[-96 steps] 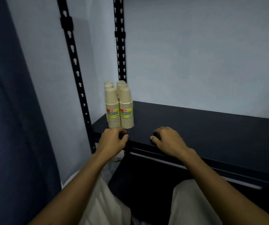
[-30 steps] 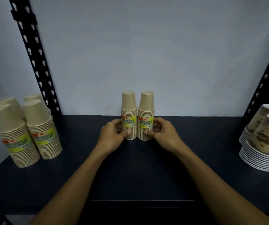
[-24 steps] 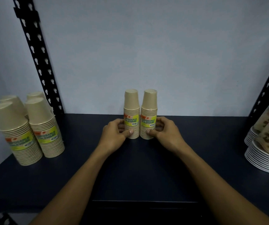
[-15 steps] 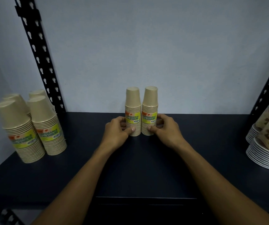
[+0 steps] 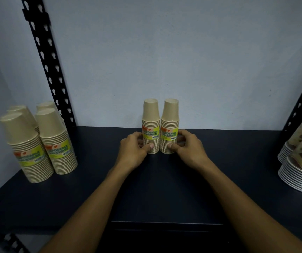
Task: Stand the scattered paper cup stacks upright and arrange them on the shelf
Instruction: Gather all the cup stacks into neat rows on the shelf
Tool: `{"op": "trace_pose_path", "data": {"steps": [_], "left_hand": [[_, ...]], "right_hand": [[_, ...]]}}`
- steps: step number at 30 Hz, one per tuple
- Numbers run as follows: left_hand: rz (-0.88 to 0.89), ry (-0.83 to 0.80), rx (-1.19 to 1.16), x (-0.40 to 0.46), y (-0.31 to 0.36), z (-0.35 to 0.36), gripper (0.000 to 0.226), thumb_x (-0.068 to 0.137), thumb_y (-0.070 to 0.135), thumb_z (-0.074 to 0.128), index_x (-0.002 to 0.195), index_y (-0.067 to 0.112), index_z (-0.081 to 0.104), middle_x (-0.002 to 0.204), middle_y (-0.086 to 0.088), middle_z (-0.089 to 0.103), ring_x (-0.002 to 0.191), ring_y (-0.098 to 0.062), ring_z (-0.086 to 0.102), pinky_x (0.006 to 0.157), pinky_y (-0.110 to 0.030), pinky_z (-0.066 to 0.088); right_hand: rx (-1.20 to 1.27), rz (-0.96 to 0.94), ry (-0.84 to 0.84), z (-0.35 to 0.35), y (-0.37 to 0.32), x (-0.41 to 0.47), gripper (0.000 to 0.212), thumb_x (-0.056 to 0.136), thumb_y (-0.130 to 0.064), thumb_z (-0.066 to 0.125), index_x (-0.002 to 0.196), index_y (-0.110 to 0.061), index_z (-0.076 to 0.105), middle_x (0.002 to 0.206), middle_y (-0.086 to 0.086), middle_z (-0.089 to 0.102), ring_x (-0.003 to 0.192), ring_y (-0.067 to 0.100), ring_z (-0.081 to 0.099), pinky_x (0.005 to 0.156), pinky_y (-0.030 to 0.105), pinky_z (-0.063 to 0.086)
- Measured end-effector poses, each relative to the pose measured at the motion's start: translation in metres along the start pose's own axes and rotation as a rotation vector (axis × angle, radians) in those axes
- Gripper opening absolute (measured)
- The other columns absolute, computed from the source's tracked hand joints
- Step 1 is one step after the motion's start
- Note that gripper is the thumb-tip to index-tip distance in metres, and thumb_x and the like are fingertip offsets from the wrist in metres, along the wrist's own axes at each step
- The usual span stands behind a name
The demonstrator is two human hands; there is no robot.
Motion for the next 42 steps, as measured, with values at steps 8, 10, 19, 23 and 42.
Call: {"op": "trace_pose_path", "data": {"steps": [8, 10, 19, 23, 42], "left_hand": [[0.000, 0.034, 0.048, -0.003, 0.003, -0.001, 0.047, 0.081, 0.025, 0.075, 0.123, 0.013, 0.058, 0.111, -0.003, 0.070, 0.098, -0.014, 0.067, 0.087, -0.030, 0.054], [0.004, 0.039, 0.052, -0.003, 0.003, -0.001, 0.047, 0.081, 0.025, 0.075, 0.123, 0.013, 0.058, 0.111, -0.003, 0.070, 0.097, -0.014, 0.067, 0.087, -0.030, 0.054], [-0.002, 0.041, 0.072, -0.005, 0.003, -0.001, 0.050, 0.081, 0.029, 0.075, 0.124, 0.013, 0.057, 0.112, -0.004, 0.069, 0.098, -0.014, 0.066, 0.087, -0.033, 0.055], [-0.002, 0.029, 0.068, -0.008, 0.002, -0.002, 0.052, 0.080, 0.028, 0.075, 0.126, 0.012, 0.056, 0.115, -0.004, 0.068, 0.101, -0.014, 0.065, 0.089, -0.032, 0.054], [0.080, 0.329, 0.330, -0.085, -0.018, -0.138, 0.035, 0.086, 0.026, 0.068, 0.117, 0.011, 0.065, 0.107, -0.004, 0.069, 0.096, -0.013, 0.064, 0.080, -0.024, 0.051]], "right_hand": [[-0.006, -0.005, -0.001, 0.000, 0.000, 0.000, 0.049, 0.085, -0.017, 0.071, 0.130, -0.018, 0.054, 0.104, -0.008, 0.060, 0.096, 0.010, 0.062, 0.080, 0.021, 0.047], [-0.004, -0.002, 0.001, 0.000, 0.000, 0.000, 0.049, 0.084, -0.017, 0.071, 0.131, -0.018, 0.054, 0.104, -0.007, 0.060, 0.096, 0.010, 0.062, 0.083, 0.024, 0.049], [0.021, 0.009, 0.006, 0.002, 0.000, -0.001, 0.050, 0.084, -0.018, 0.071, 0.131, -0.017, 0.053, 0.104, -0.008, 0.061, 0.097, 0.011, 0.064, 0.077, 0.018, 0.047], [0.006, 0.027, 0.012, 0.003, 0.002, -0.001, 0.056, 0.083, -0.021, 0.073, 0.134, -0.017, 0.051, 0.115, -0.003, 0.062, 0.100, 0.011, 0.062, 0.089, 0.029, 0.052], [-0.173, -0.336, 0.018, 0.081, -0.091, -0.048, 0.050, 0.083, -0.035, 0.070, 0.126, -0.014, 0.053, 0.121, 0.004, 0.057, 0.110, 0.016, 0.054, 0.093, 0.034, 0.048]]}}
Point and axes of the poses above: each hand's wrist, its own x-axis towards the middle knuckle, its own z-axis out of the palm, y = z × x, the point moved 5 cm from there along x, towards the middle knuckle
